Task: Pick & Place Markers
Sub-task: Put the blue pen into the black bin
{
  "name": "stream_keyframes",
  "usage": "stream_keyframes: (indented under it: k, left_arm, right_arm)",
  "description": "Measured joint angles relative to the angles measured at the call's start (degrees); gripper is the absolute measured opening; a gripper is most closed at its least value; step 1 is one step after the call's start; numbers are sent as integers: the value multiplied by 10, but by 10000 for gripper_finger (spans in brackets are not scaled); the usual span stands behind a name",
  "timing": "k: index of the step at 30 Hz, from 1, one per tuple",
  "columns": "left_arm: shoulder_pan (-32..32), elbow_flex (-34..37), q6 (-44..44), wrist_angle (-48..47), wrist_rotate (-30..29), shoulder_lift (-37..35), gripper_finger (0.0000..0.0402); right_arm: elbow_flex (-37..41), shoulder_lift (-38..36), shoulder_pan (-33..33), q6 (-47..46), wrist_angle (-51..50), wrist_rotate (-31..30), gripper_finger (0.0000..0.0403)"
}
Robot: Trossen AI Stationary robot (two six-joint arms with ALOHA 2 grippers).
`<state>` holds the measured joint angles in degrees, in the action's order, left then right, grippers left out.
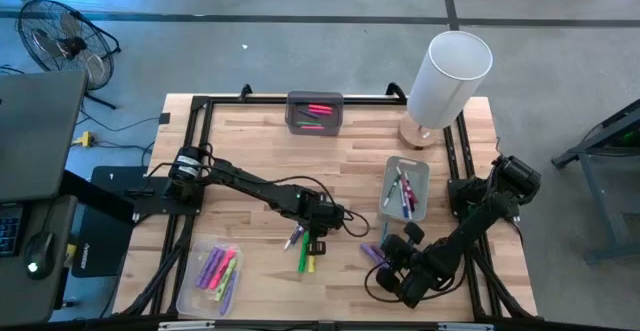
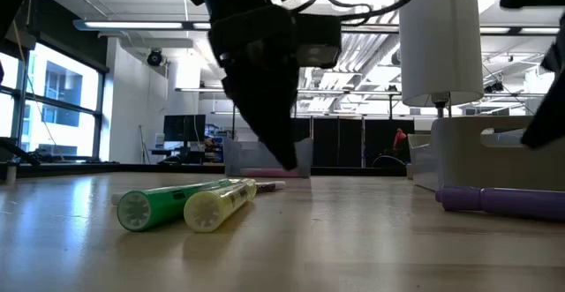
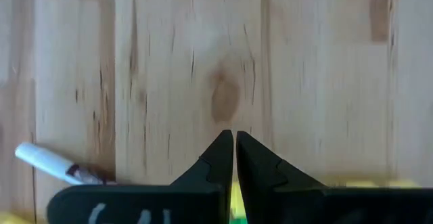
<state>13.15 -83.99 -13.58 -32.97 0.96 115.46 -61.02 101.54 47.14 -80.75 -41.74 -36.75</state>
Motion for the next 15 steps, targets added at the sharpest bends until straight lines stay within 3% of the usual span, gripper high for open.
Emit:
stream_keyframes:
  k: [9,15]
  left_arm:
    - [1,1,34,-104,11,-13,17]
    - [1,1,62,-135,-17,-57,17]
  right_arm:
    - [-126,0,-21,-144,-166,89,0]
    - [-149,1,-49,-283,-185,208,0]
